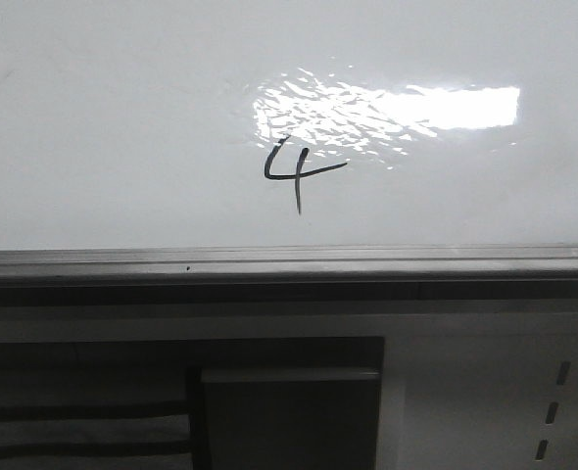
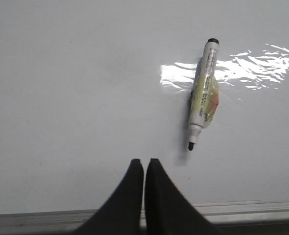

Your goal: Write number 4 on whiteboard

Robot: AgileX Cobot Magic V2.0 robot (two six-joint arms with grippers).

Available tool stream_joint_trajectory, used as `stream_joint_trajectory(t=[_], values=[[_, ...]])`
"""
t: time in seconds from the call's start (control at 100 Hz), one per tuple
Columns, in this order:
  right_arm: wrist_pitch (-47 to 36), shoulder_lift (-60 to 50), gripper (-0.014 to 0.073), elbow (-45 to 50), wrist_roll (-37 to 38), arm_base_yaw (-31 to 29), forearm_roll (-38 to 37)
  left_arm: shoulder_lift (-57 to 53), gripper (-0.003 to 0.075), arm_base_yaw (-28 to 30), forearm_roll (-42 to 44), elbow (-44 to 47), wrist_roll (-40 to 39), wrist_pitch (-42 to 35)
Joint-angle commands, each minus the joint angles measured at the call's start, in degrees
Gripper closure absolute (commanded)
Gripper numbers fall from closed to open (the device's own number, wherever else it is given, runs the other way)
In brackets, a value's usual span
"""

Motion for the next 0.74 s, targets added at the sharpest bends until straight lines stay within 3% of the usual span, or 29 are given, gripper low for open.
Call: stream_joint_trajectory(t=[0.0, 0.2, 0.73], values=[[-8.37, -2.13, 0.0664, 2.04, -0.63, -0.87, 0.0, -1.59, 0.0741, 0.23, -0.18, 1.57, -0.69, -4.73], [-13.13, -4.6, 0.0664, 8.7, -0.63, -0.87, 0.0, -1.59, 0.0741, 0.23, -0.18, 1.57, -0.69, -4.73], [-10.12, -4.6, 0.0664, 8.5, -0.63, -0.87, 0.0, -1.59, 0.0741, 0.23, -0.18, 1.57, -0.69, -4.73]])
